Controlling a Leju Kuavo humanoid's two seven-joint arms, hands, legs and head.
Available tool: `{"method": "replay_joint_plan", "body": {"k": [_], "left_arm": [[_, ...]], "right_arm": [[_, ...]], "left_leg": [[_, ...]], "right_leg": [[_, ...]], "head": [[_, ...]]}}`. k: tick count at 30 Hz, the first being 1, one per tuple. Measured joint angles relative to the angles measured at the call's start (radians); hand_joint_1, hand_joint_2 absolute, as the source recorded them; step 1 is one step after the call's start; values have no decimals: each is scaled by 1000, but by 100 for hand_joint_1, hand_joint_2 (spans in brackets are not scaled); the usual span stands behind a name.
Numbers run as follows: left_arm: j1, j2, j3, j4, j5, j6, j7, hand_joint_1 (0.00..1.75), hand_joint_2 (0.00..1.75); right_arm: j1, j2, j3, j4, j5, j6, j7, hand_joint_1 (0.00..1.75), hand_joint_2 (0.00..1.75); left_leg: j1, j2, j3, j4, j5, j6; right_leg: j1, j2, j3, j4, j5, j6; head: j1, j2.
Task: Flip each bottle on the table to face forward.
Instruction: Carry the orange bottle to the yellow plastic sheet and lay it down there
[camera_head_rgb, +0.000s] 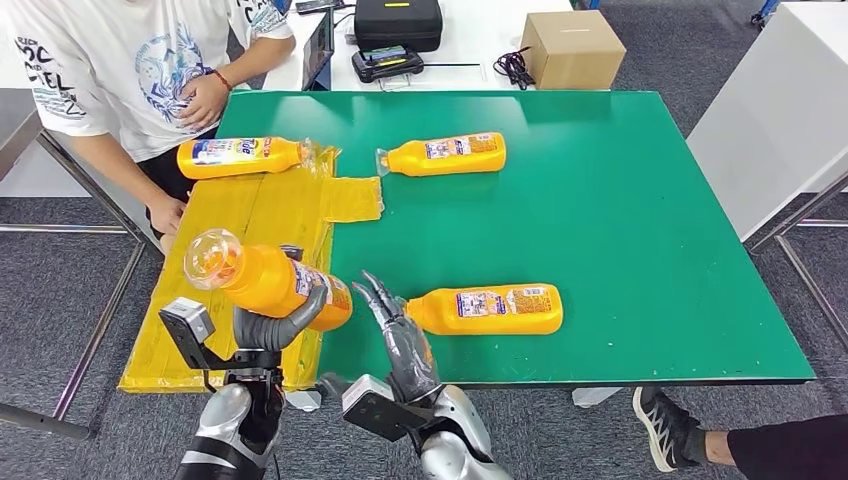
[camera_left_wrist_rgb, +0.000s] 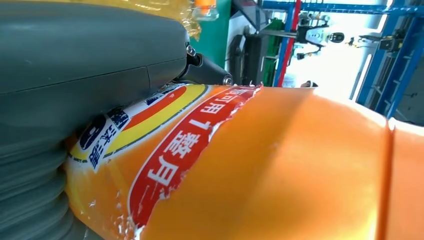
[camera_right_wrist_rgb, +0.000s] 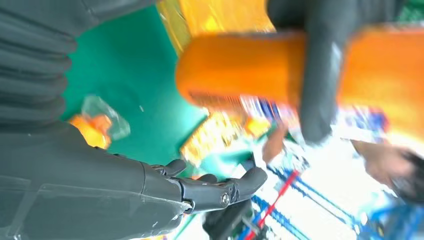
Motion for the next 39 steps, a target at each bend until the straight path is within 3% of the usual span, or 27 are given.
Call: {"method": "replay_joint_plan", "body": {"k": [9, 13, 17, 21, 25, 30, 39], "left_arm": [[-9, -6, 19, -1, -19, 21, -9, 175, 175], [-17, -6, 23, 0, -68, 76, -24, 175, 175], [-44, -2, 33, 13, -284, 251, -77, 175, 175], [-113, 32, 37, 70, -726, 480, -64, 175, 175], [-189, 70, 53, 159, -1020, 538, 6, 175, 175], [-266, 106, 104, 287, -1286, 546, 61, 175, 175], [-336, 145, 125, 446, -1310, 504, 97, 175, 175]], "right_arm": [[51, -15, -19, -135, -3, 0, 0, 0, 0], [63, -16, -22, -168, -9, -16, -23, 0, 0], [80, -16, -24, -241, -43, -46, -60, 0, 0], [81, -17, -32, -339, -102, -30, -67, 0, 0], [77, -18, -42, -392, -125, -7, -68, 0, 175], [71, -18, -48, -410, -141, 14, -73, 0, 175], [68, -18, -51, -421, -153, 37, -73, 0, 175]], "left_leg": [[0, 0, 0, 0, 0, 0], [0, 0, 0, 0, 0, 0], [0, 0, 0, 0, 0, 0], [0, -1, 0, 0, 0, 0], [0, 0, 1, 0, 1, 0], [0, 0, 1, 0, 1, 0], [0, -1, 0, 0, 1, -1]], "right_leg": [[0, 0, 0, 0, 0, 0], [0, 0, 0, 0, 0, 0], [0, 0, 0, 0, 0, 0], [0, 0, 1, 0, 0, 0], [0, 0, 1, 0, 1, 0], [0, 0, 1, 1, 1, 0], [0, 0, 1, 0, 0, 0]], "head": [[0, 0], [0, 0], [0, 0], [0, 0], [0, 0], [0, 0], [0, 0]]}}
